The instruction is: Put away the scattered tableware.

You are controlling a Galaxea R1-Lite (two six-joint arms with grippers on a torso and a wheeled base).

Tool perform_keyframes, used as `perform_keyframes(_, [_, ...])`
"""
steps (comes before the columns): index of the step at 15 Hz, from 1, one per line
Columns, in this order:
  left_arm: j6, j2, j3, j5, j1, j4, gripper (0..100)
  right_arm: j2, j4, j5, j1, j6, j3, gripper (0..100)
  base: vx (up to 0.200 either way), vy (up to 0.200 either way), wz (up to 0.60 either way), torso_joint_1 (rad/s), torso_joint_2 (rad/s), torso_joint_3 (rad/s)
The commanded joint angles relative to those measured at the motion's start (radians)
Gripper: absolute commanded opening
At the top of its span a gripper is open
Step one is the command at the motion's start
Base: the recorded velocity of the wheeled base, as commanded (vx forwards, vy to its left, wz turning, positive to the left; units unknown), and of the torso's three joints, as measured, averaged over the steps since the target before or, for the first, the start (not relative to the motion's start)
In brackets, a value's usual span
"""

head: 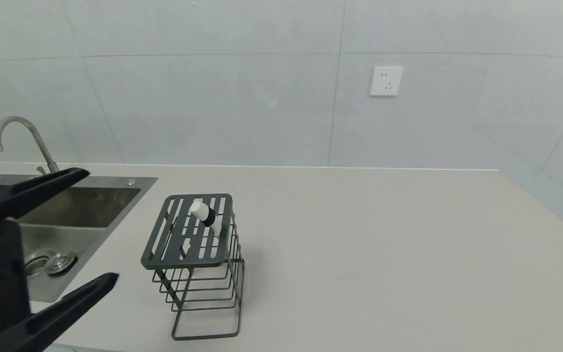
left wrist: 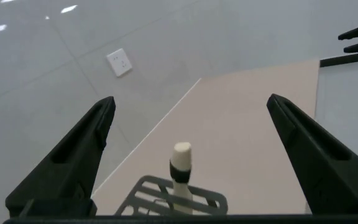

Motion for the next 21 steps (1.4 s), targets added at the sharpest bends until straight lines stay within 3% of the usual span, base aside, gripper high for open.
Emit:
perform_keyframes(1, [-0.033,-0.276,0.068,0.057,0.049,0.003,100,0.001,0.0,0.001,0.0,0.0,0.0,100,0.0,0.0,0.0,0.0,0.0,0.0])
perform_keyframes(2, [-0.11,-0.513,0.068,0.143,0.052,0.132,100,0.001,0.0,0.001,0.0,-0.001,0.0,100,0.0,0.0,0.0,0.0,0.0,0.0])
perform_keyframes(3, [-0.133,-0.63,0.066,0.158,0.05,0.246,100,0.001,0.0,0.001,0.0,-0.001,0.0,100,0.0,0.0,0.0,0.0,0.0,0.0])
perform_keyframes(4, [-0.153,-0.786,0.062,0.158,0.05,0.428,100,0.001,0.0,0.001,0.0,-0.001,0.0,100,0.0,0.0,0.0,0.0,0.0,0.0])
perform_keyframes(5, [-0.161,-0.854,0.051,0.158,0.049,0.526,100,0.001,0.0,0.001,0.0,-0.001,0.0,100,0.0,0.0,0.0,0.0,0.0,0.0])
perform_keyframes(6, [-0.164,-1.013,-0.004,0.16,0.049,0.802,100,0.001,0.0,0.001,0.0,-0.001,0.0,100,0.0,0.0,0.0,0.0,0.0,0.0])
perform_keyframes(7, [-0.145,-1.072,-0.034,0.161,0.05,0.928,100,0.001,0.0,0.001,0.0,-0.001,0.0,100,0.0,0.0,0.0,0.0,0.0,0.0])
perform_keyframes(10, [-0.122,-1.061,-0.001,0.212,0.052,0.936,100,0.001,0.0,0.001,0.0,-0.001,0.0,100,0.0,0.0,0.0,0.0,0.0,0.0])
perform_keyframes(12, [-0.113,-1.07,0.055,0.428,0.084,1.098,100,0.001,0.0,0.001,0.0,0.0,0.0,100,0.0,0.0,0.0,0.0,0.0,0.0])
perform_keyframes(13, [-0.101,-1.078,0.068,0.459,0.093,1.166,100,0.001,0.0,0.001,0.0,0.0,0.0,100,0.0,0.0,0.0,0.0,0.0,0.0])
perform_keyframes(15, [-0.052,-1.153,0.068,0.504,0.138,1.355,100,0.001,0.0,0.001,0.0,0.0,0.0,100,0.0,0.0,0.0,0.0,0.0,0.0])
perform_keyframes(16, [0.04,-1.15,0.068,0.553,0.136,1.488,100,0.001,0.0,0.001,0.0,0.0,0.0,100,0.0,0.0,0.0,0.0,0.0,0.0])
perform_keyframes(17, [0.049,-1.153,0.068,0.626,0.136,1.528,100,0.001,0.0,-0.001,0.0,-0.001,0.0,100,0.0,0.0,0.0,0.0,0.0,0.0])
perform_keyframes(19, [0.031,-1.153,0.068,0.735,0.136,1.54,100,0.001,0.002,-0.001,0.0,-0.001,0.0,100,0.0,0.0,0.0,0.0,0.0,0.0])
perform_keyframes(20, [0.016,-1.153,0.068,0.761,0.136,1.556,100,0.001,0.002,-0.002,0.0,0.0,0.0,100,0.0,0.0,0.0,0.0,0.0,0.0])
perform_keyframes(21, [-0.024,-1.153,0.068,0.801,0.136,1.562,100,0.001,0.002,-0.002,0.0,0.0,0.0,100,0.0,0.0,0.0,0.0,0.0,0.0])
